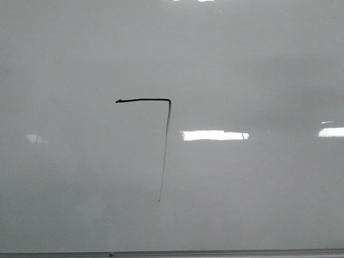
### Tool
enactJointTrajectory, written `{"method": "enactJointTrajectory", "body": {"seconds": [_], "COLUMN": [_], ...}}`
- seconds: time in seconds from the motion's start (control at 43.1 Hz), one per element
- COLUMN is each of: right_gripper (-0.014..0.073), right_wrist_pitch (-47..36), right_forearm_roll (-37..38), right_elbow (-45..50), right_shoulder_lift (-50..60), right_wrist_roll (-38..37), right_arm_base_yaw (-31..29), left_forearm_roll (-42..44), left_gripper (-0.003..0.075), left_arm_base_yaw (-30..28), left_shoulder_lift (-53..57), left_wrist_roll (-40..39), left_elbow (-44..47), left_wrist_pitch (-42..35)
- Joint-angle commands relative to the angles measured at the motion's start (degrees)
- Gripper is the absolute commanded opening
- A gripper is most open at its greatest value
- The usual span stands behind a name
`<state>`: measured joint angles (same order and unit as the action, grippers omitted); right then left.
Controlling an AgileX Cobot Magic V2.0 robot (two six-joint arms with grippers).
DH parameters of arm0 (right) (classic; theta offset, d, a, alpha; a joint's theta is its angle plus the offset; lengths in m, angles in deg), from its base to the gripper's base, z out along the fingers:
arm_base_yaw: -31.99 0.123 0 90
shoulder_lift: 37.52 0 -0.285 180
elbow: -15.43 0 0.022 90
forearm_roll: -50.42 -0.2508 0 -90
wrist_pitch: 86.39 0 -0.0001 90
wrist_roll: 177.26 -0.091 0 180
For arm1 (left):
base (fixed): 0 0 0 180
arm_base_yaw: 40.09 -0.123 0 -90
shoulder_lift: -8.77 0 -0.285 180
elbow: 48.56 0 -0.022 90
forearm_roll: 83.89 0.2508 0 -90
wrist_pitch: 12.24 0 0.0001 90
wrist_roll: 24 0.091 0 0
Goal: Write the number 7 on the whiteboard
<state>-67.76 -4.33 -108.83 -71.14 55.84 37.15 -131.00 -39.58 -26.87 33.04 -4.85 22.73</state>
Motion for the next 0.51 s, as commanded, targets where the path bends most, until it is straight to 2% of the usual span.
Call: {"method": "enactJointTrajectory", "body": {"seconds": [0.0,0.278,0.487], "right_gripper": [-0.0069,-0.0069,-0.0069], "right_wrist_pitch": [-2.2,-2.2,-2.1], "right_forearm_roll": [-1.7,-1.7,-1.7], "right_elbow": [-1.6,-1.6,-1.6], "right_shoulder_lift": [0.1,0.1,0.1], "right_wrist_roll": [0.2,0.2,0.2], "right_arm_base_yaw": [-0.3,-0.3,-0.3], "left_forearm_roll": [-2.4,-4.0,-9.4], "left_gripper": [-0.0021,-0.002,-0.002], "left_arm_base_yaw": [0.5,0.5,0.5], "left_shoulder_lift": [4.7,21.8,25.9], "left_wrist_roll": [0.1,-0.2,-0.3], "left_elbow": [0.6,6.9,7.1], "left_wrist_pitch": [-4.7,-6.8,-6.5]}}
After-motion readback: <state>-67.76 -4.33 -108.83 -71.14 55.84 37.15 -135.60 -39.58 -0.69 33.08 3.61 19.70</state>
